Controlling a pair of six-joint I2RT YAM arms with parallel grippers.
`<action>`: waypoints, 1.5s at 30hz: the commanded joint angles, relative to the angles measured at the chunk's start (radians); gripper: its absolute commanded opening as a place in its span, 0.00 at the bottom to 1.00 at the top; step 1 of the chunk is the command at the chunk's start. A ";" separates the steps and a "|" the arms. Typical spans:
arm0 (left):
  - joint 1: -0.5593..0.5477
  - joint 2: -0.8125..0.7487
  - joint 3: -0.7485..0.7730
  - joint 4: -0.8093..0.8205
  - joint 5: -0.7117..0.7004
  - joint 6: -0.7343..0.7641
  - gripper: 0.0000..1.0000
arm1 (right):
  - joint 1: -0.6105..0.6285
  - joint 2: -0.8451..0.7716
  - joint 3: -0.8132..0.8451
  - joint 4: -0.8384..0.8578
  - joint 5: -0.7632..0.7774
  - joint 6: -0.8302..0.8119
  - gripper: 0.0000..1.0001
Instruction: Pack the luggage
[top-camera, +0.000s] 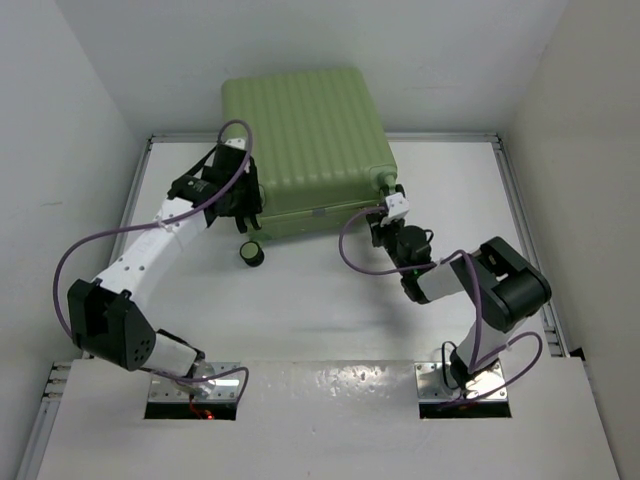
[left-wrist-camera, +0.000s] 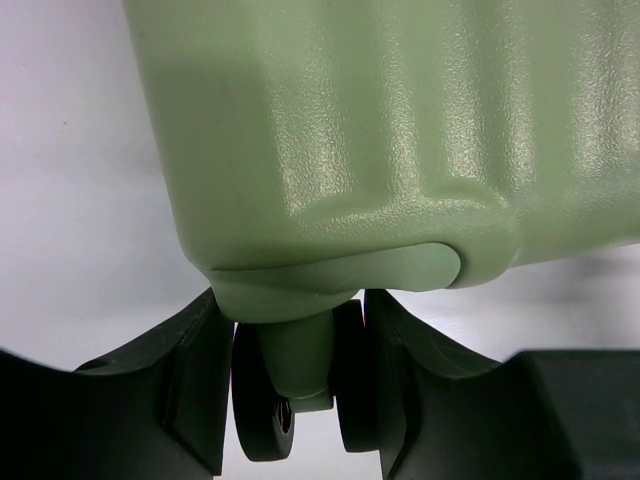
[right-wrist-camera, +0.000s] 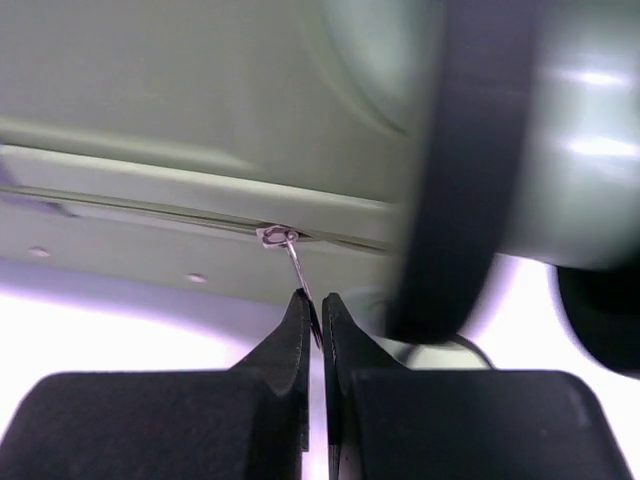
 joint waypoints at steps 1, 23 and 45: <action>0.073 0.084 -0.001 0.031 -0.059 0.079 0.00 | -0.126 -0.070 -0.021 0.105 0.240 -0.001 0.00; 0.143 0.240 0.099 0.088 -0.173 0.182 0.00 | -0.553 0.045 0.156 0.089 -0.166 0.051 0.00; 0.194 0.324 0.037 0.376 -0.095 0.490 0.00 | -0.555 0.597 0.988 -0.071 -0.382 0.389 0.00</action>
